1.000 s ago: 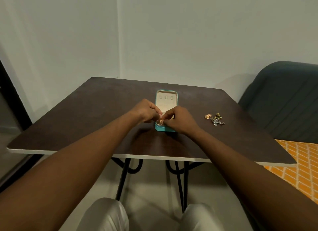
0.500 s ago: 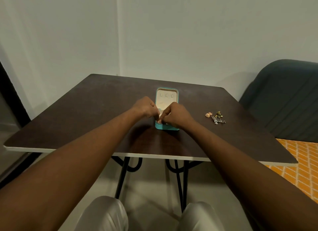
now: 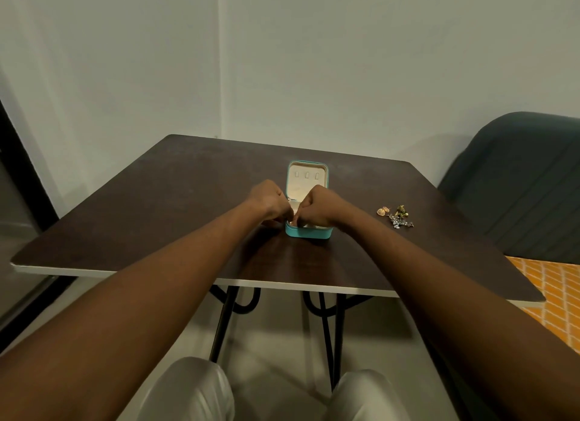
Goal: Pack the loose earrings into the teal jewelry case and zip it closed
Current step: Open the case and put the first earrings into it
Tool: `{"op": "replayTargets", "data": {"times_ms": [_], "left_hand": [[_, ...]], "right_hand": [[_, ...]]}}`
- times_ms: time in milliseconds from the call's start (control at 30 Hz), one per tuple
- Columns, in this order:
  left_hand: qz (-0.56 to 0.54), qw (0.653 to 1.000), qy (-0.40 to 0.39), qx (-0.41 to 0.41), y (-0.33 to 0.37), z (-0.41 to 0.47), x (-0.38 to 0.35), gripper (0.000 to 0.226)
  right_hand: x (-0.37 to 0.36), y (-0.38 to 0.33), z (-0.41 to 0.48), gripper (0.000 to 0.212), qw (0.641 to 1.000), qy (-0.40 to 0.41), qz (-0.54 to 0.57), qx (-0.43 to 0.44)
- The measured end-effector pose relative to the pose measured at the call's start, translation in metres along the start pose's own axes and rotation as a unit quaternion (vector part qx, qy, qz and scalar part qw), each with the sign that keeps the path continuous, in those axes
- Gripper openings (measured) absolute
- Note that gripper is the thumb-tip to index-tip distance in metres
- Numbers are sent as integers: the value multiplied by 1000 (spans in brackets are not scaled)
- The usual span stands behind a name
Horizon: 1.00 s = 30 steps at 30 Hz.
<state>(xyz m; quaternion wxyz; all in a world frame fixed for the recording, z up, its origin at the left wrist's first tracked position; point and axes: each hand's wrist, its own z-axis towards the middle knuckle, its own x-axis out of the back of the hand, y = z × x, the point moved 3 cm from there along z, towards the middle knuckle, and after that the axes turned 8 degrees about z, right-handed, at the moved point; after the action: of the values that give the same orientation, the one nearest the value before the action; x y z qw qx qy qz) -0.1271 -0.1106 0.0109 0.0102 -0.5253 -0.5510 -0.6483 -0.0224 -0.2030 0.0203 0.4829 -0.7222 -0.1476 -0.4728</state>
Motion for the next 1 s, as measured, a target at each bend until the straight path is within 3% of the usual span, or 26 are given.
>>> {"op": "replayTargets", "data": {"times_ms": [433,600,767,1000], "left_hand": [[1,985,126,-119,36,-3,7,7],[8,976,109,-187,71,-1,-12,2],[33,971,80,-223,96,9,-42,1],[133,959,47,-245,121,23,-93,14]], "right_hand": [[51,15,-13,13,986,126,97,57],[82,53,-22,6,972,200,109,58],[102,103,-31,6,972,221,82,6],[115,153,-25,20,967,247,29,-50]]}}
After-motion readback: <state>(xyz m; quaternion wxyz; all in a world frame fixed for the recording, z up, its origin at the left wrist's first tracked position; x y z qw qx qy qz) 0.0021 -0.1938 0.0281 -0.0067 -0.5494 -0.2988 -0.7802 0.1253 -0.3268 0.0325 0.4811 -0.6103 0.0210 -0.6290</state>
